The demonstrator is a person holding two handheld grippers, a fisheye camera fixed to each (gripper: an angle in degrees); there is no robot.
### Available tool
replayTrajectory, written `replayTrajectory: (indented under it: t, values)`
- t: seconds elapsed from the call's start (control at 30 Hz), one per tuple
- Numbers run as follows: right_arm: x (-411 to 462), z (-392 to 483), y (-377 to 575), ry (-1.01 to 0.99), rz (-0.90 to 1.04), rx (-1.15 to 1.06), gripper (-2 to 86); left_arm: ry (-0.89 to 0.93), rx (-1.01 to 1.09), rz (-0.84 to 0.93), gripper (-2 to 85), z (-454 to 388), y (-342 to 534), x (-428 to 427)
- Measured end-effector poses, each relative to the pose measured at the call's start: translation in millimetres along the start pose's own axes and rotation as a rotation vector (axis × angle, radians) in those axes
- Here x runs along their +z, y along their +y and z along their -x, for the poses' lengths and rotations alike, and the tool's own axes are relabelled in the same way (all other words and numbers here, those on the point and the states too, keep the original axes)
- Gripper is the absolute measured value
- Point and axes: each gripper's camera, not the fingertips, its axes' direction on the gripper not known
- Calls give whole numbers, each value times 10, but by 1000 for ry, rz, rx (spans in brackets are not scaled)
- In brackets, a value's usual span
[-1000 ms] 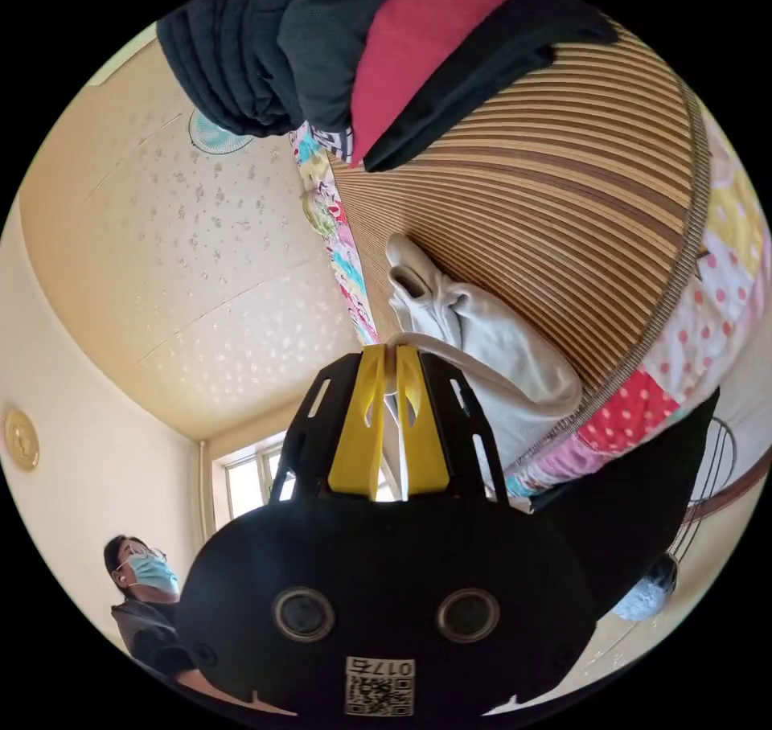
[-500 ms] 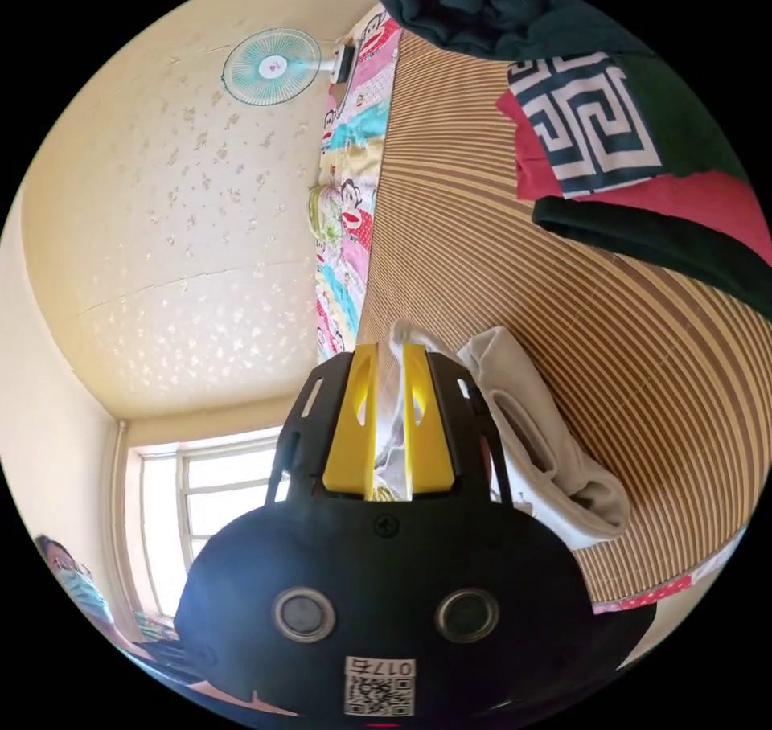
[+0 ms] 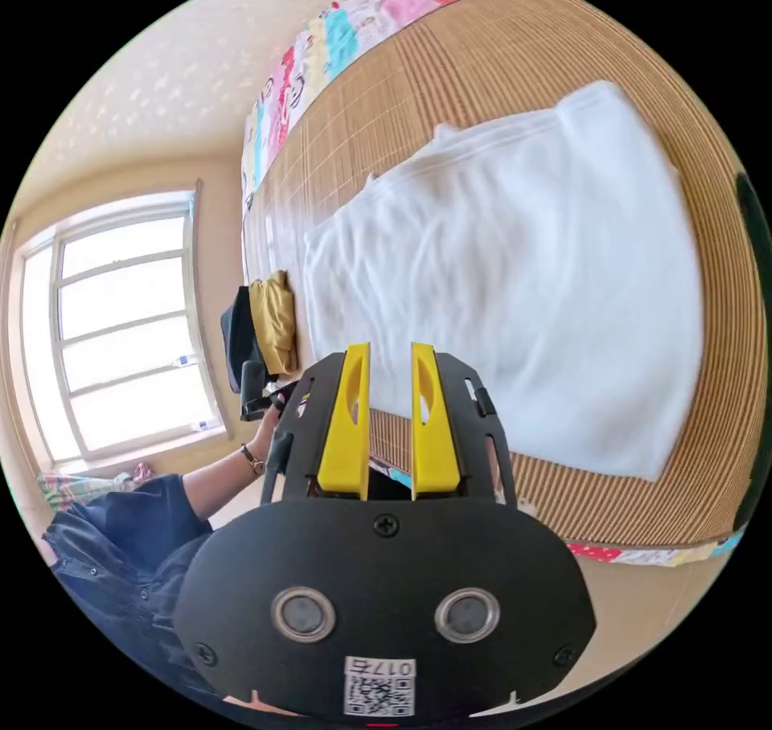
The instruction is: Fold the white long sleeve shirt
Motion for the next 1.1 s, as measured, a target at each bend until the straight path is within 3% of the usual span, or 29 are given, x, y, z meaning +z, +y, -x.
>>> replayTrajectory:
  t: [0.23,0.5,0.67,0.73,0.83,0.93,1.1]
  values:
    - [1360,1075,-475,124,236,-202,141,31,81,61,51,229,37,233]
    - [3016,1948,-571,743,430,-314,179,-7,202,-111,43,-7,672,52]
    - [3717,2036,-343,1131,544,-462,139,-108,237,-143,39,-116,885,150]
    - [3835,2029,-268,1202,585,-521,118,-111,273,-129,42,-71,937,211]
    - [3686,2083,-276,1122,560,-508,94,-60,300,-138,51,76,1003,141]
    - [2949,1987,-365,780,388,-405,86,-34,403,-144,63,122,1125,-10]
    - [967,1116,-85,167,7,-298,83,-127,422,-69,79,343,1231,-51]
